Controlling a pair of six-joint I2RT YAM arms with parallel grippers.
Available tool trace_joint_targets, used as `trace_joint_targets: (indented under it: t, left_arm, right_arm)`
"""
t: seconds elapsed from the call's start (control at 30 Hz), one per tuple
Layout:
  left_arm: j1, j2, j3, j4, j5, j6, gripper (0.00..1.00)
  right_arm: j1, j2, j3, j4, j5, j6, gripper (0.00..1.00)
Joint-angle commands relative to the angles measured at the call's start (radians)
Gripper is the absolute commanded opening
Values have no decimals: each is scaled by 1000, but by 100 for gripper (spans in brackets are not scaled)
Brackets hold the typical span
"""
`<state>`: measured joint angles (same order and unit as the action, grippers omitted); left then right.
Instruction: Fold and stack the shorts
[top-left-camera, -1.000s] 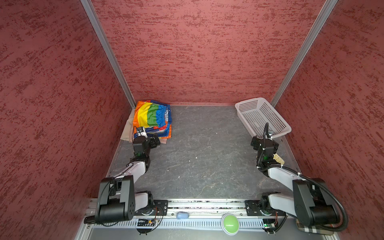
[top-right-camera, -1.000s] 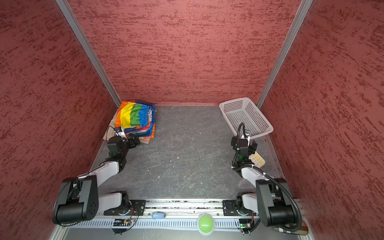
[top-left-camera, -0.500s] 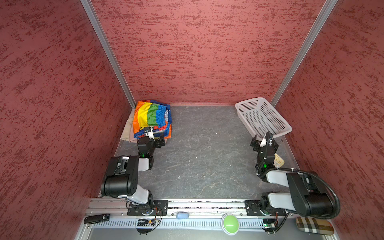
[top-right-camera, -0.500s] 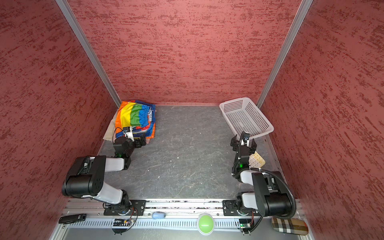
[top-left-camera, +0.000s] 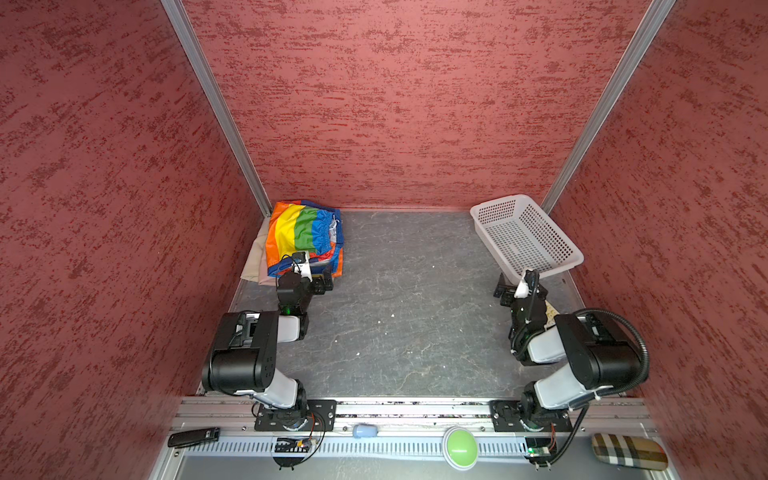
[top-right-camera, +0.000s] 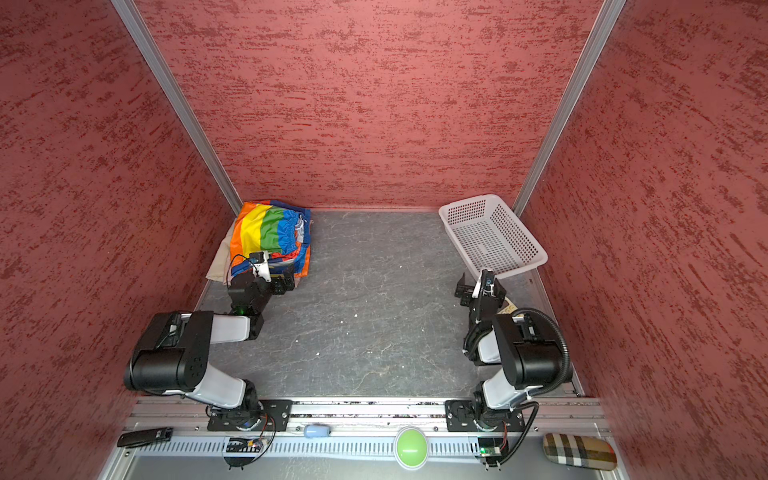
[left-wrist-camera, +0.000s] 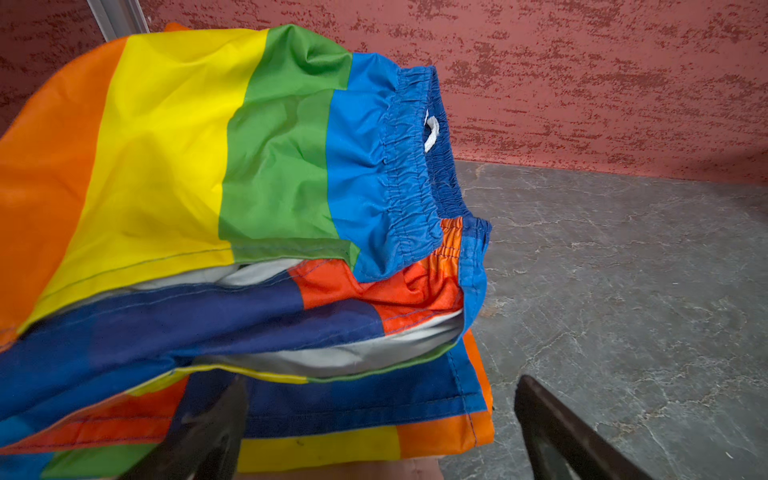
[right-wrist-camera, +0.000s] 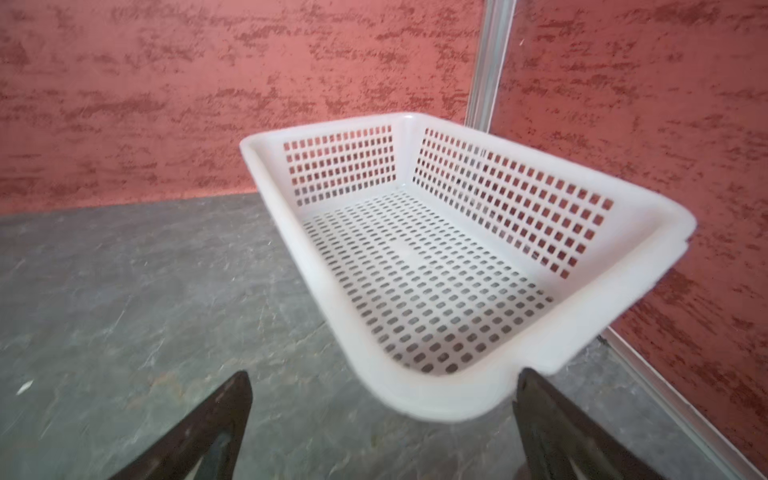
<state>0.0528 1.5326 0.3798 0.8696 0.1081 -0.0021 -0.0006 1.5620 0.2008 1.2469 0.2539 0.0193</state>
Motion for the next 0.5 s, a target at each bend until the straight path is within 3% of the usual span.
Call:
trace_joint_targets:
  t: [0.0, 0.47]
  left_arm:
    - [-2, 1, 4, 16, 12, 14, 99]
    - [-1, 1, 4, 16, 15, 13, 99]
  right_arm:
    - [-38, -19, 62, -56, -33, 50, 99]
    - [-39, -20, 67, -69, -39, 49, 99]
